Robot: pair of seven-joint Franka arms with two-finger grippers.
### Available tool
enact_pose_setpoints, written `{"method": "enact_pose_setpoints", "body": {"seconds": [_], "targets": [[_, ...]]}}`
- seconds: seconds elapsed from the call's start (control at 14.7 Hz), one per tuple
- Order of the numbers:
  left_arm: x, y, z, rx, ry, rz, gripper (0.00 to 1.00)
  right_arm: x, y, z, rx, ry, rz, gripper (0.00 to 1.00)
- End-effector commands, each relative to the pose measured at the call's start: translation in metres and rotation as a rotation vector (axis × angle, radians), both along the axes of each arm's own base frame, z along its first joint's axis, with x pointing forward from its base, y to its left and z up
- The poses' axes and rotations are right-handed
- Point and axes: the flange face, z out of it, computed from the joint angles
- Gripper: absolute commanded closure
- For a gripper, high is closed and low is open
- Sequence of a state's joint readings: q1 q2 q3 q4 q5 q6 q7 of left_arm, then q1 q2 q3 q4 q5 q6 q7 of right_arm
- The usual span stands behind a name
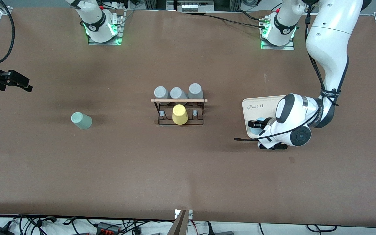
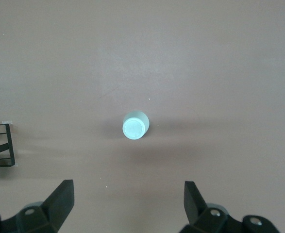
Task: Hang scattered cups on rack with three cups
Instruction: 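Close the left gripper on the light blue cup and lift it, then carry the light blue cup with the left gripper to the rack peg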
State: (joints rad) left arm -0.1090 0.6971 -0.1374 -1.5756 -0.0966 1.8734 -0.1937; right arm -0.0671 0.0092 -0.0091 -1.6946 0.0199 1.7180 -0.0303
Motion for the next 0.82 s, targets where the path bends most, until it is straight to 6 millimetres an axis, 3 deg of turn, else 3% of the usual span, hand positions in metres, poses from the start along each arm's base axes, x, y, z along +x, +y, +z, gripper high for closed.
{"method": "enact_pose_setpoints", "body": {"seconds": [0.0, 0.14, 0.27, 0.41, 0.55, 0.75], "targets": [[-0.001, 0.002, 0.005, -0.005, 0.001, 0.015, 0.56, 0.001, 0.000, 0.003, 0.008, 0.006, -0.002, 0.00], [0.001, 0.000, 0.011, -0.007, -0.008, 0.012, 0.70, 0.001, 0.000, 0.004, 0.008, 0.004, -0.001, 0.00], [0.001, -0.004, 0.016, -0.011, -0.014, -0.005, 0.74, 0.000, 0.000, 0.004, 0.008, 0.006, -0.001, 0.00], [0.004, -0.008, 0.034, -0.011, -0.045, -0.009, 0.81, 0.001, 0.000, 0.004, 0.008, 0.004, -0.001, 0.00], [0.006, -0.022, 0.075, -0.021, -0.080, -0.027, 0.81, 0.000, 0.000, 0.004, 0.008, 0.006, -0.001, 0.00], [-0.010, -0.049, 0.155, -0.034, -0.016, -0.081, 0.80, -0.001, 0.002, 0.006, 0.008, 0.001, 0.002, 0.00]]}}
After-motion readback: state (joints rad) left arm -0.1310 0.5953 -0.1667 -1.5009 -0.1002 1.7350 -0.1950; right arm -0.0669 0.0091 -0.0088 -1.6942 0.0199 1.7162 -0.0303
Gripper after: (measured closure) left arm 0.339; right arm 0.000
